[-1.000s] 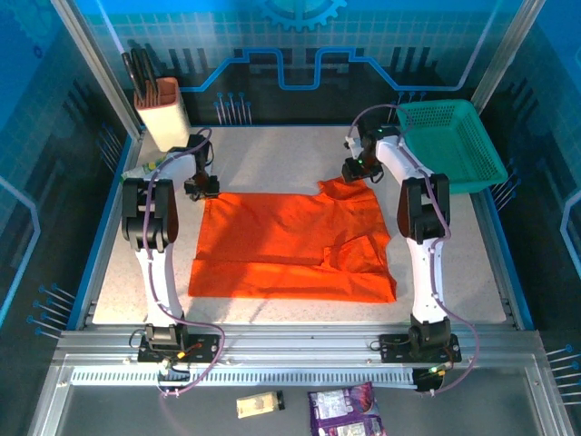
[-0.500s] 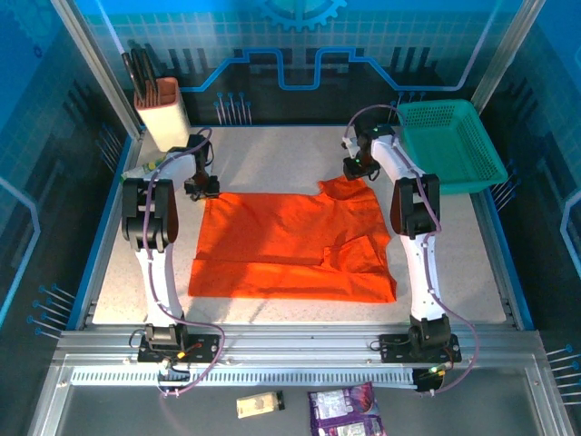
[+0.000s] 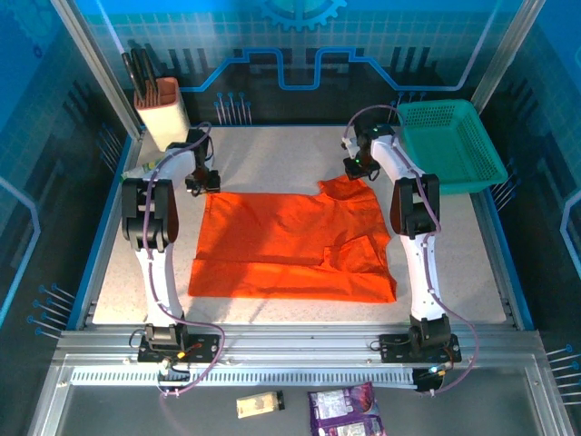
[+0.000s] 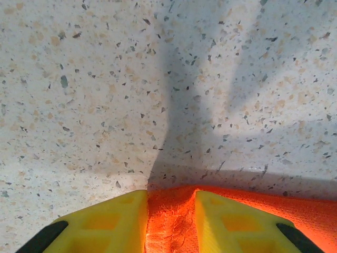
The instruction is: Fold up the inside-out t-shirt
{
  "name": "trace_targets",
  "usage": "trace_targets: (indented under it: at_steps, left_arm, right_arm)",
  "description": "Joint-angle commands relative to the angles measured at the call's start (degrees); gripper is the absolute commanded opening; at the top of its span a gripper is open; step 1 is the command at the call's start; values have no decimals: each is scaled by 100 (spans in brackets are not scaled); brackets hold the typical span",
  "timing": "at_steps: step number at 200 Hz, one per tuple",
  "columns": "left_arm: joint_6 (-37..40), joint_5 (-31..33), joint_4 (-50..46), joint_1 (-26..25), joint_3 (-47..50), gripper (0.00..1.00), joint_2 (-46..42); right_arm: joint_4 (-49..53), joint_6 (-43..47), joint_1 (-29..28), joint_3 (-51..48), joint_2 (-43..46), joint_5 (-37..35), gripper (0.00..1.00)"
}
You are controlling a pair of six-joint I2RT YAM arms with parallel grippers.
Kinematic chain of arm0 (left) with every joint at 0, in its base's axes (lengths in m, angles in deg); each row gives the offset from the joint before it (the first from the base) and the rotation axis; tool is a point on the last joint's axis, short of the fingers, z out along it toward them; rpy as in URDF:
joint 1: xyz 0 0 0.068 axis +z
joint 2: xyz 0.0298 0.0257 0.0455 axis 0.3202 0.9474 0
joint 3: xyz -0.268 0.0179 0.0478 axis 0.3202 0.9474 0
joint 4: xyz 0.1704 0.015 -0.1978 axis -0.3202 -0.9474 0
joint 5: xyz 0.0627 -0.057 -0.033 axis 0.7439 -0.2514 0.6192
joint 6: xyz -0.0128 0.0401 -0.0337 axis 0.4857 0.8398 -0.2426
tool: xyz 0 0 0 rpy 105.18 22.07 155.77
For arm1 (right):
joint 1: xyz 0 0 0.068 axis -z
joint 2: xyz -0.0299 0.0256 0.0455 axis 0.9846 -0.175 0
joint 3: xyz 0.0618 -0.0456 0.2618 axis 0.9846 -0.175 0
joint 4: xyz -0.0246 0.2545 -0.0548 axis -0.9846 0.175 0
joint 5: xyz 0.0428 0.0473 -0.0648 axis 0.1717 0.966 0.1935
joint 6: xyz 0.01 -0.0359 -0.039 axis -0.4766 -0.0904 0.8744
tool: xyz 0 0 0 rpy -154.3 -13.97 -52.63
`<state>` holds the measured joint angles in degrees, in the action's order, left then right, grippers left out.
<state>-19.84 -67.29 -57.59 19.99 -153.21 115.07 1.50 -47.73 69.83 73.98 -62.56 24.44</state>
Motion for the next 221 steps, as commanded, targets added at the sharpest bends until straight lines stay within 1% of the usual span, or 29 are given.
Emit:
trace_targets:
  at_steps: [1,29,50,74,96,111,135,159,175,193,198,221]
  left_arm:
    - [68,149,-354,-27,-160,30,211]
    - [74,228,-487,-27,-245,29,374]
    - [58,199,-527,-27,-277,26,431]
    - [69,189,-492,-27,-297,15,439]
    - [77,145,-387,-27,-300,5,356]
    - [85,102,-257,-27,-294,0,240]
    - [61,54,7,-27,-299,0,-9]
    - [-15,-86,246,-27,-385,0,-192]
    - [-24,-298,422,-27,-445,0,-260]
    - [-52,-446,661,-27,-471,0,-341]
    - [-62,-470,712,-22,-490,0,-360]
    - [-95,-533,872,-21,-630,0,-428]
  right_arm:
    - [176,38,-54,8,-121,-45,19]
    - [168,38,-42,17,-102,-63,19]
    - [162,30,-39,17,-93,-78,18]
    - [128,-2,-37,17,-86,-115,13]
    - [-62,-86,-36,-66,-7,-204,6]
    - [-323,-145,-33,-189,141,-318,0]
    - [-892,-252,-2,-481,592,-476,0]
    - [-1395,-323,33,-661,1002,-408,0]
    - [-1634,-283,36,-668,1157,-278,0]
    - [-1799,-219,35,-589,1155,-222,0]
    - [-1823,-208,41,-549,1315,-220,0]
    - [-1769,-139,42,-250,1345,-230,0]
